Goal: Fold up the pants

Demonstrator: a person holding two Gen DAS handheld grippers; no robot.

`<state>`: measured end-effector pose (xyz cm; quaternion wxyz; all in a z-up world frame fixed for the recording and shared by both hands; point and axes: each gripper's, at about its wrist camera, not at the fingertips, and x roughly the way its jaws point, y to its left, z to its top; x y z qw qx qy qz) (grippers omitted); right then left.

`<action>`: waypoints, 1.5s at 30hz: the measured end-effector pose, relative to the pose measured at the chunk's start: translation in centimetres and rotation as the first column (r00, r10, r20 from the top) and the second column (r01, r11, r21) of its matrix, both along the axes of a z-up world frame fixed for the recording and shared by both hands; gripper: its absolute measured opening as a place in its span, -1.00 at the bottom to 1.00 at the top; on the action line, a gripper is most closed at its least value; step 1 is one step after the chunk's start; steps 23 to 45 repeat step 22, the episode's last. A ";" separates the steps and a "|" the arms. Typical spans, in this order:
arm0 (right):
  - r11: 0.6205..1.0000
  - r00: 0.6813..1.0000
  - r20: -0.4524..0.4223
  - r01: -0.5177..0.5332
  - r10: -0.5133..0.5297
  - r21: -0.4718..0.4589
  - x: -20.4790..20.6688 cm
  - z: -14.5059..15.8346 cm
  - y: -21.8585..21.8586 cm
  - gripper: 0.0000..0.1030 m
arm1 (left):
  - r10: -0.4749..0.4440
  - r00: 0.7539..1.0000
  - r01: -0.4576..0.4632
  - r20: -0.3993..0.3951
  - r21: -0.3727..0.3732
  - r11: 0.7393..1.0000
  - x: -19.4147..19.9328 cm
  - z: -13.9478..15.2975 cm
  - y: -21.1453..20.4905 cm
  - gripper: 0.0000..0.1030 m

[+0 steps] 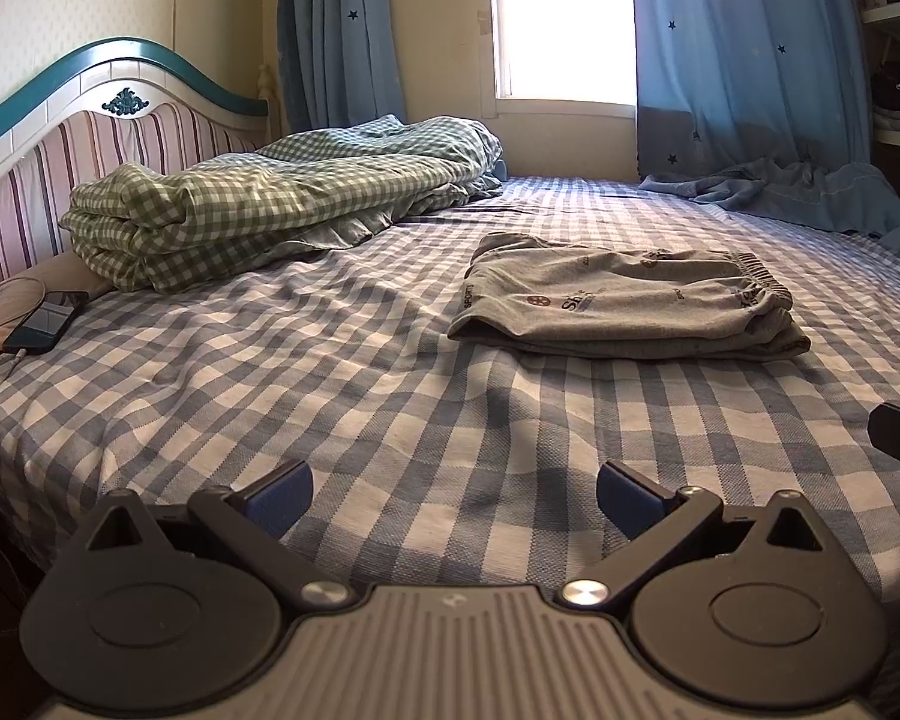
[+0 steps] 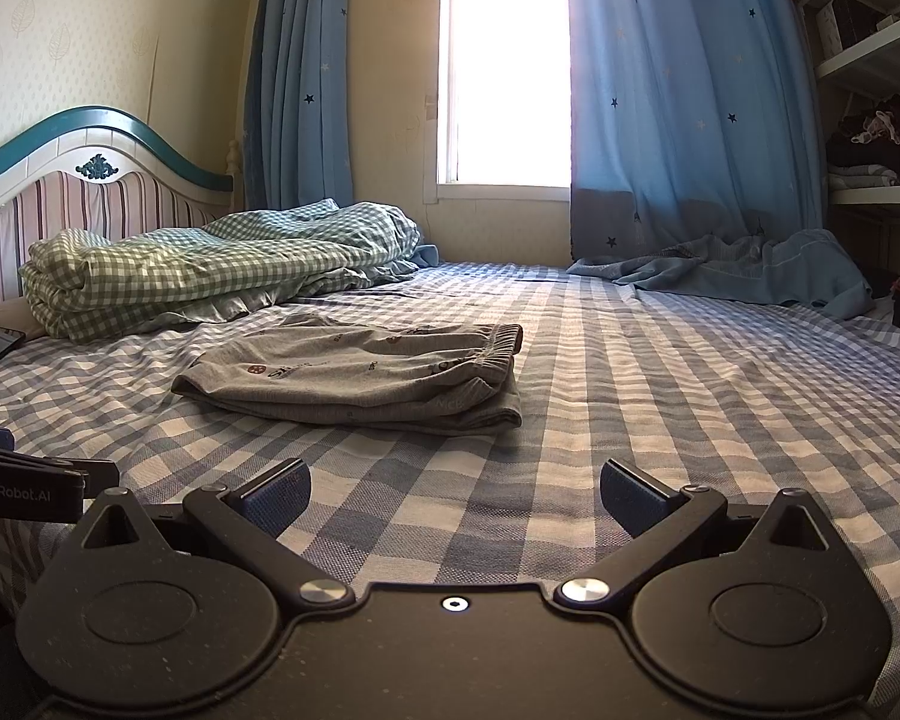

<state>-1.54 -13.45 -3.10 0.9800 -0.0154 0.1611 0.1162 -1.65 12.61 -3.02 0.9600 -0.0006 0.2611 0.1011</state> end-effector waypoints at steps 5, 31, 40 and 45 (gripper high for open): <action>1.000 1.000 0.001 0.000 0.000 -0.001 0.0 0.0 0.0 0.99 | 0.010 1.000 -0.010 -0.007 -0.034 0.999 0.1 0.0 0.3 0.99; 0.999 1.000 -0.008 -0.017 0.017 -0.049 0.5 -0.1 1.0 0.99 | 0.030 0.999 -0.029 0.029 -0.033 0.999 1.2 0.0 1.6 0.99; 0.999 1.000 -0.008 -0.017 0.017 -0.049 0.5 -0.1 1.0 0.99 | 0.030 0.999 -0.029 0.029 -0.033 0.999 1.2 0.0 1.6 0.99; 0.999 1.000 -0.008 -0.017 0.017 -0.049 0.5 -0.1 1.0 0.99 | 0.030 0.999 -0.029 0.029 -0.033 0.999 1.2 0.0 1.6 0.99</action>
